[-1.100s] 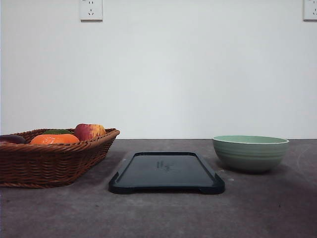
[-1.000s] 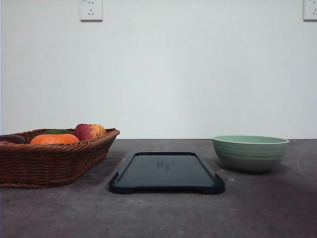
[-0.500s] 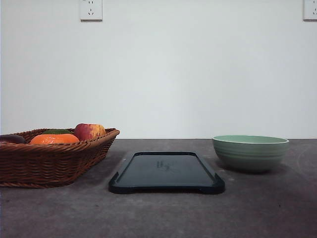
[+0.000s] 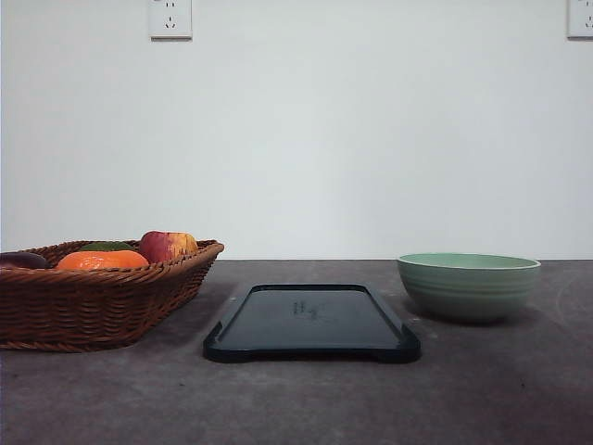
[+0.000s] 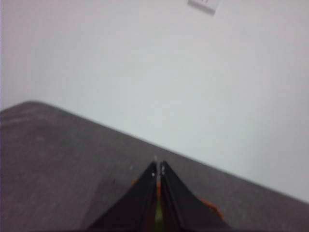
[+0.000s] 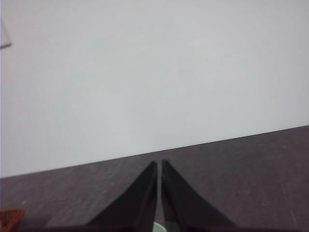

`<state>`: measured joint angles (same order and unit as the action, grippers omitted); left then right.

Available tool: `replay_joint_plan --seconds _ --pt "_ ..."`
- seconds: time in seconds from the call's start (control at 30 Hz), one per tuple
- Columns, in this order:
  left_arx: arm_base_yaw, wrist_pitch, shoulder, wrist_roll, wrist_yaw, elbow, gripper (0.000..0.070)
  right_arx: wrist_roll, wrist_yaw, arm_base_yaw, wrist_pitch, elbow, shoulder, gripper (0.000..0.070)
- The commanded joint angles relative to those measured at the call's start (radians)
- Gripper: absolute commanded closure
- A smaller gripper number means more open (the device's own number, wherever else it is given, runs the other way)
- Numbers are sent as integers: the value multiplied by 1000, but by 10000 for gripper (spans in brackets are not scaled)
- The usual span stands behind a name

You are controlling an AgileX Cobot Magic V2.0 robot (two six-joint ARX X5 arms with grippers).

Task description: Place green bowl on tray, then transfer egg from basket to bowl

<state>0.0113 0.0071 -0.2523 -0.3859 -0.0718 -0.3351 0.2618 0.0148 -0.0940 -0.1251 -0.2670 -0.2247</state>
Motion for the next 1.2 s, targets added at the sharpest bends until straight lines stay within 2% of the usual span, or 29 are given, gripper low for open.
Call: replay_joint_plan --seconds 0.0,0.2,0.3,0.47,0.6,0.77,1.0,1.03,1.07,1.13,1.17 --pt "0 -41 -41 12 17 -58 700 -39 19 -1 15 -35 -32 693" --pt "2 -177 -212 47 119 -212 700 -55 32 -1 199 -158 -175 693" --pt "2 -229 -299 65 180 -278 700 -96 71 -1 262 -213 -249 693" --pt "2 -327 -437 100 260 -370 700 -106 104 -1 353 -300 -383 693" --pt "3 -443 -530 121 286 -445 700 -107 119 -1 452 -369 -487 693" --pt "18 -559 -612 179 290 -515 700 -143 121 -1 564 -447 -594 693" --pt "27 -569 -630 191 291 -530 692 -163 145 -1 576 -470 -630 690" --pt "27 -567 -630 191 291 -530 654 -166 145 -1 576 -470 -630 667" --pt "27 -567 -630 191 291 -530 599 -169 144 -1 576 -470 -630 602" --pt "28 -568 -630 191 291 -530 454 -171 143 -1 576 -470 -630 395" --pt "29 -568 -630 191 291 -530 391 -168 143 -1 576 -470 -630 324"
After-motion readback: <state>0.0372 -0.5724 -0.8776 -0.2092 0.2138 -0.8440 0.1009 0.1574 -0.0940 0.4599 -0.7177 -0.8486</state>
